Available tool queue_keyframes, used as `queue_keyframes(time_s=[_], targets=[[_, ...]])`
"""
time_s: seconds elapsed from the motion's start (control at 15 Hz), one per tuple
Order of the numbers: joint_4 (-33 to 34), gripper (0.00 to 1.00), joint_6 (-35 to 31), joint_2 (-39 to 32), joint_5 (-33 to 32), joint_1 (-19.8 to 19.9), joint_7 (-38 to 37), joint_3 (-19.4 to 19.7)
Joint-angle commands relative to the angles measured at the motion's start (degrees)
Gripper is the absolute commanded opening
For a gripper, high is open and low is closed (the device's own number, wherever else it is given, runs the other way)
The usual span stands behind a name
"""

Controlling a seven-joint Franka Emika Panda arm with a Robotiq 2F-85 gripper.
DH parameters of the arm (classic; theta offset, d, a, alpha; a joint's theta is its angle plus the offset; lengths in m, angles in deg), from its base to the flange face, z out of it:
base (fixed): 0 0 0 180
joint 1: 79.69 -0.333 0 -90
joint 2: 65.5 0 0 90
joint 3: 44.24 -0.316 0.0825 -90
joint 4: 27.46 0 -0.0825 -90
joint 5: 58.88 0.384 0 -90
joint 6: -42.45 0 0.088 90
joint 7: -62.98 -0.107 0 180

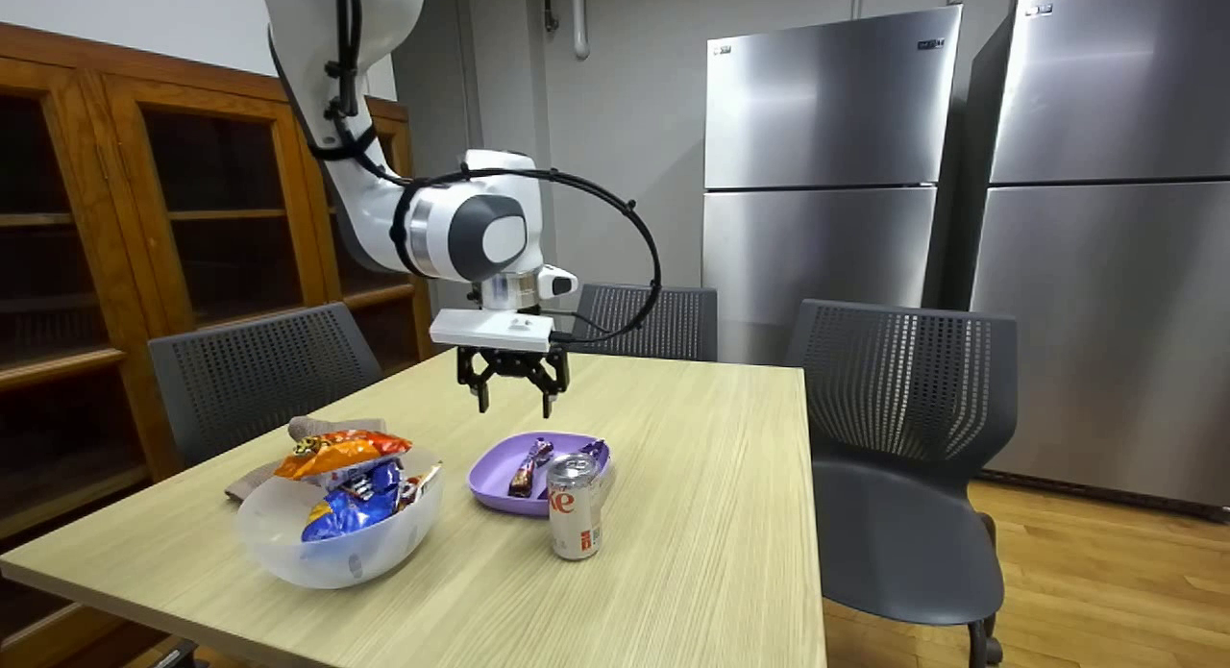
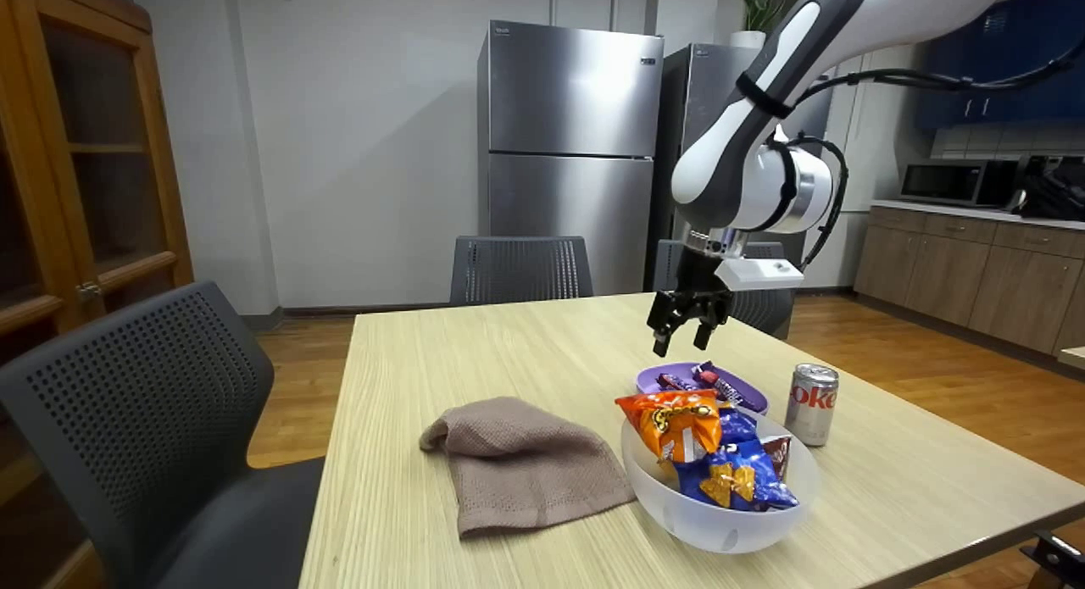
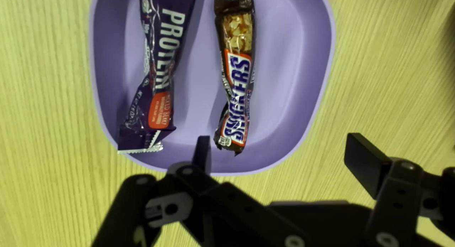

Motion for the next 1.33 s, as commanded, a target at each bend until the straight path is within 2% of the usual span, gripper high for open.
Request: queue_keyframes(time_s=[0.0,0.67,1.0,1.27], targets=[[-8.22,1.0,0.2,7.65,0.67,0.04,-0.28,-1.21],[-25.83,1.0,0.74,26.46,2.13,-3.24,-0.68,-0.17],[-30.85,1.0,2.87,34.85,1.73,-6.87,-0.85,1.76],[-32.6,1.0,7.55,40.23,2.14,-10.21,0.66,3.71]])
